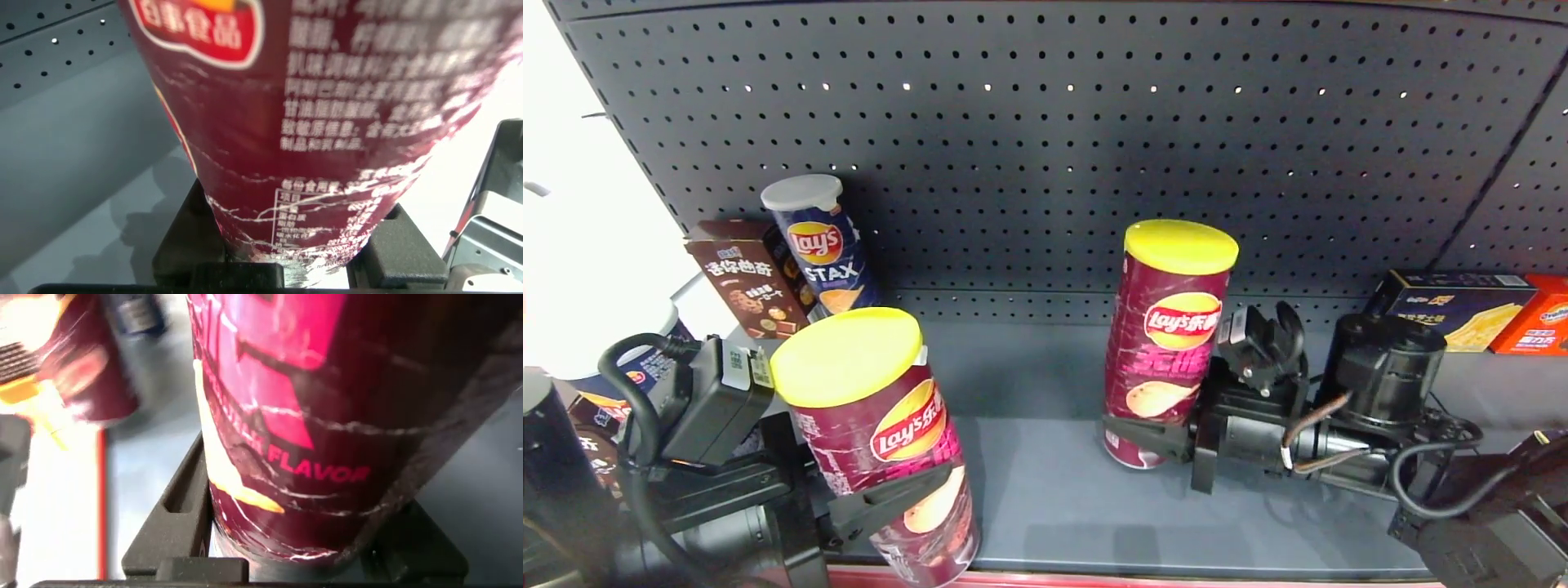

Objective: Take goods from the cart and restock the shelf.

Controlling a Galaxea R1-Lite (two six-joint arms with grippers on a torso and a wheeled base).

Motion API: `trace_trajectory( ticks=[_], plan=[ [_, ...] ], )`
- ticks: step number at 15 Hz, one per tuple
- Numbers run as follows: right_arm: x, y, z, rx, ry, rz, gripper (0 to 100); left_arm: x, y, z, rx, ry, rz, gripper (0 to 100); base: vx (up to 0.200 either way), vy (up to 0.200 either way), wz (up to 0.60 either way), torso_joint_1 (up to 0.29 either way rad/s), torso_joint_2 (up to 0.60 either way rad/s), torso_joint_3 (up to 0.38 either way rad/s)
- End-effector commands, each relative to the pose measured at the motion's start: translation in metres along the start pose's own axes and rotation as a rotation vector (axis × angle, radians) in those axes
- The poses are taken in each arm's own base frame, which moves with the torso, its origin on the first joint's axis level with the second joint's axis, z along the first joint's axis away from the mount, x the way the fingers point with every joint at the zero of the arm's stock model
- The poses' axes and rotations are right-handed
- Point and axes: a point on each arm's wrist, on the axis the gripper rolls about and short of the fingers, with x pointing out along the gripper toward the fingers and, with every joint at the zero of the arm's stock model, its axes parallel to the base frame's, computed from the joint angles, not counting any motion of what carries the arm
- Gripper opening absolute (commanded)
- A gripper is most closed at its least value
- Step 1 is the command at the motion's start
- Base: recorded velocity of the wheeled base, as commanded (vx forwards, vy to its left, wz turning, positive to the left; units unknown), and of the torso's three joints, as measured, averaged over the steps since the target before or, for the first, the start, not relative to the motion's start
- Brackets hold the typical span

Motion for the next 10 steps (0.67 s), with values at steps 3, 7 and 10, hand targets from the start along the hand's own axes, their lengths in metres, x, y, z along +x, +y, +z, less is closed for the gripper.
trace_trajectory(
  ticks=[3,7,10],
  plan=[
    [-0.012,0.022,-0.022,0.043,0.062,0.028,0,0.000,0.000,0.000,-0.001,0.000,0.000,0,0.000,0.000,0.00,0.000,0.00,0.000],
    [-0.010,0.023,-0.029,0.049,0.080,0.031,0,-0.001,0.000,0.000,0.001,0.000,0.000,0,0.000,0.000,0.00,0.000,0.00,0.000],
    [-0.007,0.021,-0.032,0.048,0.079,0.028,0,-0.001,0.000,0.000,-0.001,0.000,0.000,0,0.000,0.000,0.00,0.000,0.00,0.000]
  ],
)
